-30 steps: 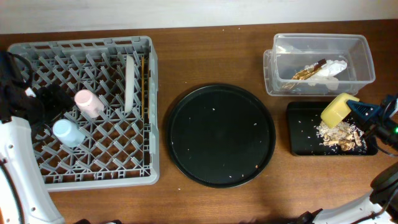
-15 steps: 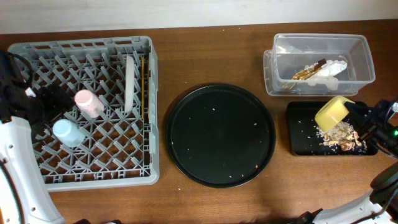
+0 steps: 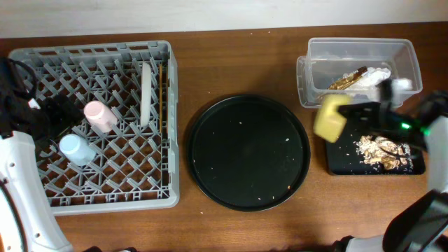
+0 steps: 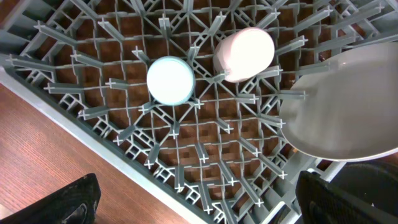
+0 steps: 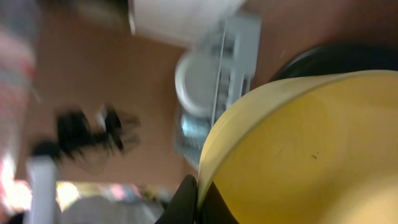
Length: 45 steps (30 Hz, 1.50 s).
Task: Sort waste into correct bins and load items into the dishwasher rack
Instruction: 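Return the empty yellow bowl to the round black tray and release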
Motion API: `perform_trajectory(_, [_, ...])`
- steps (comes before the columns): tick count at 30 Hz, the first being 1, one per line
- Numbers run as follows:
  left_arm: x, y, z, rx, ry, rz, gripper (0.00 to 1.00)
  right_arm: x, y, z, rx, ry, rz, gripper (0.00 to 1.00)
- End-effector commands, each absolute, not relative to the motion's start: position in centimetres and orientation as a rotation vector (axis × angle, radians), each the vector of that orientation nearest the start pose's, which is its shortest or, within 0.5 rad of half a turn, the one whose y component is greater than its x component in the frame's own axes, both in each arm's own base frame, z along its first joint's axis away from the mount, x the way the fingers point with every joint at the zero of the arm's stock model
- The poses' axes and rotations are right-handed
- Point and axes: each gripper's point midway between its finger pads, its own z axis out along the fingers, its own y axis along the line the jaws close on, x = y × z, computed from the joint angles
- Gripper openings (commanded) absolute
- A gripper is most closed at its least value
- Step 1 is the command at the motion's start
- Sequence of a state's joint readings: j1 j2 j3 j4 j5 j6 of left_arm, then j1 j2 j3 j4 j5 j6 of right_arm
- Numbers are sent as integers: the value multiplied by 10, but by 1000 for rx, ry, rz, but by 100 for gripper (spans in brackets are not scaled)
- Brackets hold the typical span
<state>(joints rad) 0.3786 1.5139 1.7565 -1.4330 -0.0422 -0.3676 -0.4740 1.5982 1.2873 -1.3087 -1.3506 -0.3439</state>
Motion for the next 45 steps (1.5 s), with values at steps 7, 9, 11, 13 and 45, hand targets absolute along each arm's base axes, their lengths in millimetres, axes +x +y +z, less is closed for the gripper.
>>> perform_trajectory(7, [293, 125, 265, -1033, 2562, 72, 99, 322, 150, 162, -47, 2820, 848, 4])
perform_trajectory(9, [293, 125, 265, -1033, 2562, 72, 99, 322, 179, 154, -76, 2831, 721, 4])
perform_trajectory(11, [293, 125, 265, -1033, 2562, 72, 99, 319, 202, 144, -76, 2836, 591, 4])
perform_trajectory(13, [293, 125, 265, -1033, 2562, 72, 99, 313, 221, 129, -75, 2828, 411, 4])
perform_trajectory(45, [293, 125, 265, -1033, 2562, 72, 99, 364, 121, 256, 62, 2760, 7, 99])
